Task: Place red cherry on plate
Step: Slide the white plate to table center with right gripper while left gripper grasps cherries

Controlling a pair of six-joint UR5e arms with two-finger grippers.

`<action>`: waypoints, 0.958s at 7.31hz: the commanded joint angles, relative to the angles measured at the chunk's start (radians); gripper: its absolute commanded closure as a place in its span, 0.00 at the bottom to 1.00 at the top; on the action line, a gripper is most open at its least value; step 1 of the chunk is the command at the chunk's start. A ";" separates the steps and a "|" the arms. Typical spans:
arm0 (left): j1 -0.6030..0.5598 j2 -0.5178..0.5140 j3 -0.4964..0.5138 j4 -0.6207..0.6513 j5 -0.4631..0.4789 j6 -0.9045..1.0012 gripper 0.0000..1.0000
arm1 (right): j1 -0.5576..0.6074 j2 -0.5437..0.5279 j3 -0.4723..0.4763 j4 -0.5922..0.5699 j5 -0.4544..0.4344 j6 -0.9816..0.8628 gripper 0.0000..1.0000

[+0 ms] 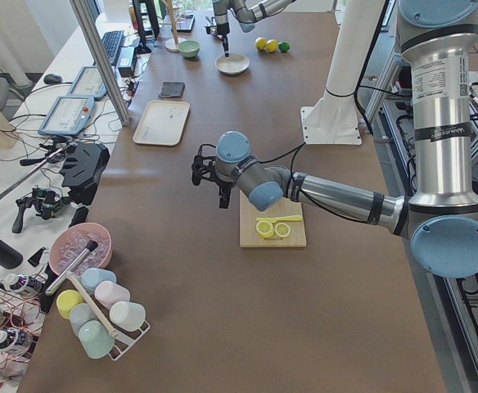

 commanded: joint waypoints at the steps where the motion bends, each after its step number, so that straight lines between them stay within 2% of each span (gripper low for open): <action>1: 0.181 0.005 -0.104 0.003 0.143 -0.228 0.03 | -0.009 0.059 0.022 0.001 0.023 0.177 1.00; 2: 0.271 0.008 -0.121 0.003 0.227 -0.300 0.03 | -0.031 0.093 0.047 0.002 0.026 0.245 1.00; 5: 0.517 0.094 -0.118 0.004 0.507 -0.313 0.08 | -0.183 0.228 0.117 0.003 0.008 0.581 1.00; 7: 0.605 0.097 -0.112 0.006 0.566 -0.313 0.12 | -0.289 0.282 0.161 0.005 -0.062 0.719 1.00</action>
